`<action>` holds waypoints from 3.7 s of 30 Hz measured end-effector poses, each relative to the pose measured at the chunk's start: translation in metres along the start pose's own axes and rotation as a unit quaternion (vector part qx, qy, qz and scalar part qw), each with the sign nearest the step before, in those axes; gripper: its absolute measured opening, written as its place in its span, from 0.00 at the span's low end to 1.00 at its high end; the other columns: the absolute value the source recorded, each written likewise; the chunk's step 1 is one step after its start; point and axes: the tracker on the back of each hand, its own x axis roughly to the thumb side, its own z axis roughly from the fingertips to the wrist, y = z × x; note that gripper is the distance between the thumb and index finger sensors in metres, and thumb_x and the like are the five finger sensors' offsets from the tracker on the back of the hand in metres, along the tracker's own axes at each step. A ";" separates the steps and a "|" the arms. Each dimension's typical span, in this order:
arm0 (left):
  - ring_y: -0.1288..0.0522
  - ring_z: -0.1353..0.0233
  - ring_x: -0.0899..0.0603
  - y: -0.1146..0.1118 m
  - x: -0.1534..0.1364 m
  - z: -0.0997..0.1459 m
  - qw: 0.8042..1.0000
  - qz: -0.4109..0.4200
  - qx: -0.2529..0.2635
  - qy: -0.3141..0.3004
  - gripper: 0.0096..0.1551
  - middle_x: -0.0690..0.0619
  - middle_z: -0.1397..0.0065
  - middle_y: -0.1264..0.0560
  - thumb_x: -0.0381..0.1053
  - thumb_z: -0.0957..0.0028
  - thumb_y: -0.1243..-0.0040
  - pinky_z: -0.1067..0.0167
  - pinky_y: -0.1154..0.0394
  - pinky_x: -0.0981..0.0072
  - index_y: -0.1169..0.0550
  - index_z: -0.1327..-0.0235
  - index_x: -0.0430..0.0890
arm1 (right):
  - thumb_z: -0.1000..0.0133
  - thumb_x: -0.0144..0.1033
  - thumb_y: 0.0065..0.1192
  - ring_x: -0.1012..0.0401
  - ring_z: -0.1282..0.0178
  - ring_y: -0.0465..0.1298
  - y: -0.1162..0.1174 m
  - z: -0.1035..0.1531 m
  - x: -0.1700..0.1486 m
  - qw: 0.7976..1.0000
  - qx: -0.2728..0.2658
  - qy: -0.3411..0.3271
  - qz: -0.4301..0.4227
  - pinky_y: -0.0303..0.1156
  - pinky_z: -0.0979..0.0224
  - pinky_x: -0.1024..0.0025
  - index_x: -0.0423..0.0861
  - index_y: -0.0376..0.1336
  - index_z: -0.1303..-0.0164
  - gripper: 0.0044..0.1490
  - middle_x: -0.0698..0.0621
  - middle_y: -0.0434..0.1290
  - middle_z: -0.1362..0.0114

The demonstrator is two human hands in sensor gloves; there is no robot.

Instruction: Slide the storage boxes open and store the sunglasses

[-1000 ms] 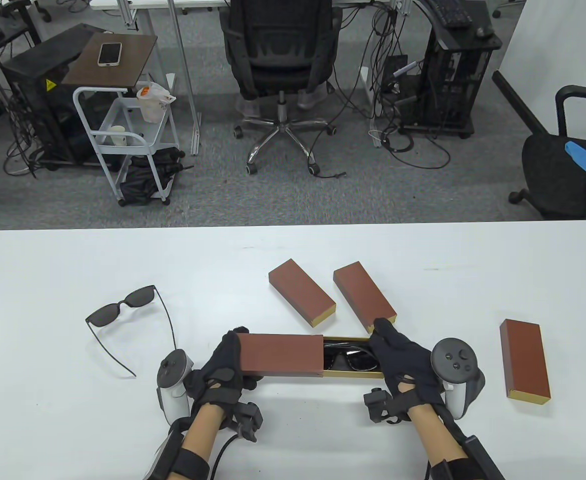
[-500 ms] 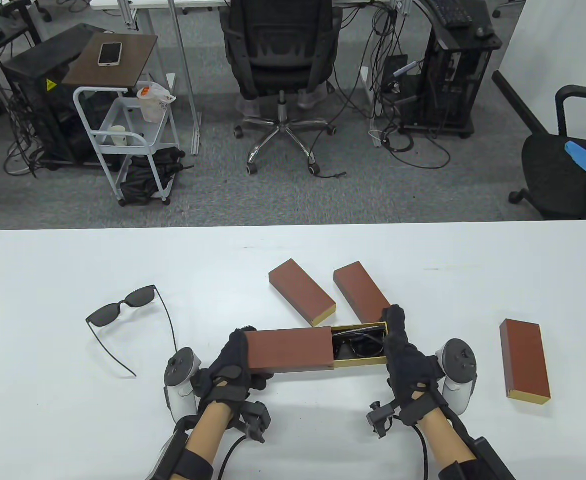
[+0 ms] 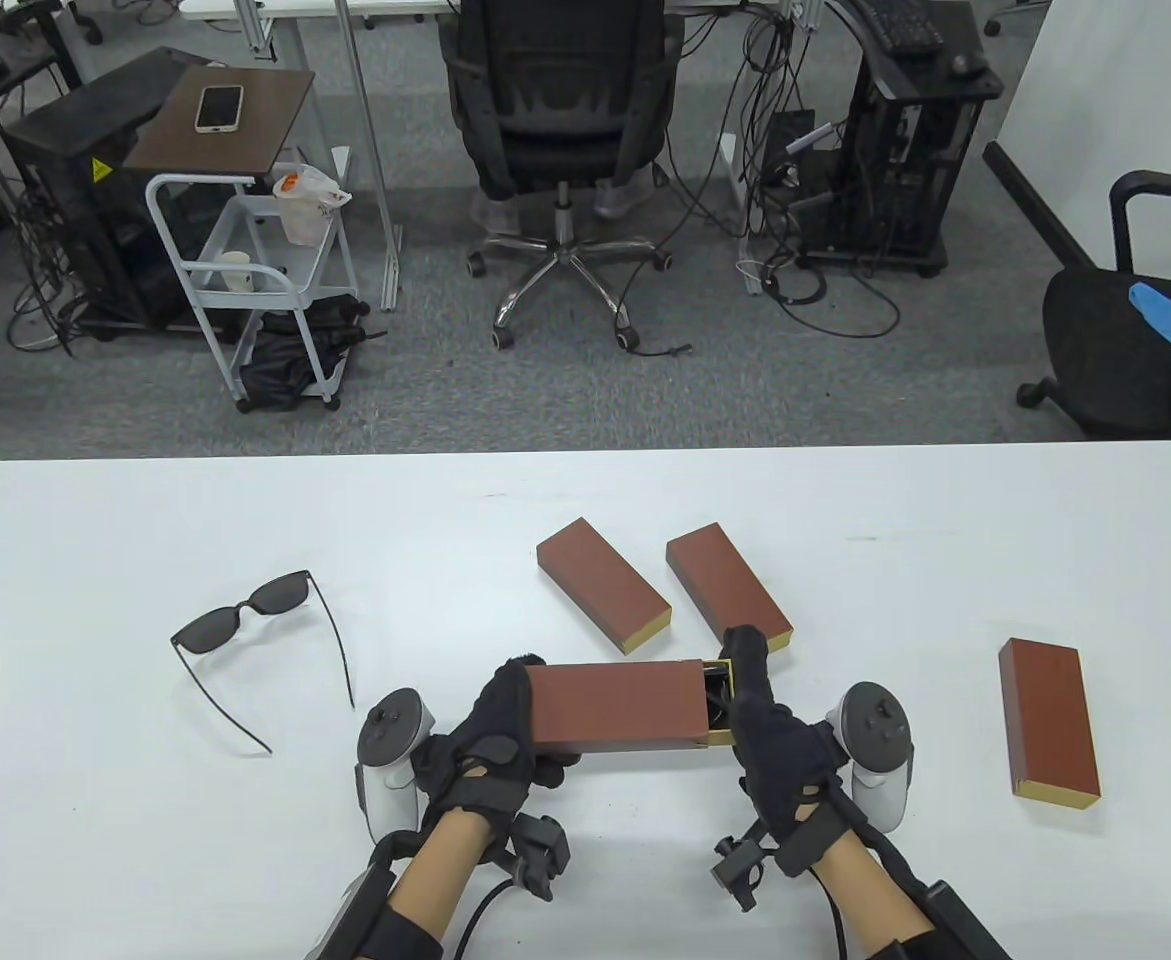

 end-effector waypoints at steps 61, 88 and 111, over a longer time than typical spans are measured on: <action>0.19 0.38 0.36 0.042 0.049 0.007 0.821 -0.523 0.195 -0.122 0.37 0.45 0.31 0.22 0.66 0.51 0.45 0.44 0.24 0.41 0.26 0.28 0.52 | 0.68 0.66 0.74 0.44 0.42 0.80 0.090 -0.071 -0.020 0.713 0.062 0.080 0.694 0.79 0.42 0.54 0.59 0.59 0.37 0.49 0.40 0.70 0.32; 0.37 0.19 0.35 0.052 0.039 -0.006 0.781 -0.583 0.208 -0.085 0.40 0.48 0.18 0.33 0.66 0.51 0.44 0.29 0.37 0.37 0.30 0.24 0.54 | 0.62 0.60 0.65 0.45 0.25 0.63 -0.012 -0.007 -0.009 0.740 -0.070 0.079 0.665 0.63 0.26 0.50 0.54 0.61 0.38 0.42 0.47 0.63 0.24; 0.38 0.17 0.39 0.244 0.079 -0.057 0.668 -0.618 0.391 0.139 0.35 0.53 0.18 0.32 0.46 0.53 0.34 0.28 0.37 0.34 0.27 0.27 0.58 | 0.62 0.61 0.65 0.45 0.27 0.66 -0.037 -0.002 -0.010 0.732 -0.102 0.135 0.660 0.65 0.28 0.51 0.53 0.63 0.39 0.42 0.47 0.66 0.26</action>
